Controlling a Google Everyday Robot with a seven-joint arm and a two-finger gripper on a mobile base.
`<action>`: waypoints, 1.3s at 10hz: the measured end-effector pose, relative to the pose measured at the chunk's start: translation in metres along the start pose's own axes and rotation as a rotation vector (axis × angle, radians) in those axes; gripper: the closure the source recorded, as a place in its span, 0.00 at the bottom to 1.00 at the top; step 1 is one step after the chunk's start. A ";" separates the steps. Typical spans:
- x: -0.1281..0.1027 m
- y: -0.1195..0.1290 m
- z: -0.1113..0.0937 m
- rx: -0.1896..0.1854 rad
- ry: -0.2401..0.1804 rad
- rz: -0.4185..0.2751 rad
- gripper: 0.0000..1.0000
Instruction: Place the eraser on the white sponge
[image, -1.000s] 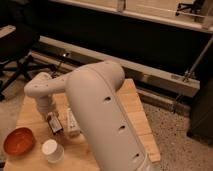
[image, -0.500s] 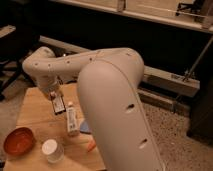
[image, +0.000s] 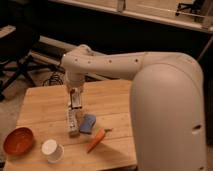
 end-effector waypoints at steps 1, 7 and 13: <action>-0.014 0.018 0.001 0.022 -0.013 0.016 1.00; -0.082 0.020 0.048 -0.075 -0.227 -0.059 1.00; -0.103 0.019 0.082 -0.120 -0.288 -0.062 1.00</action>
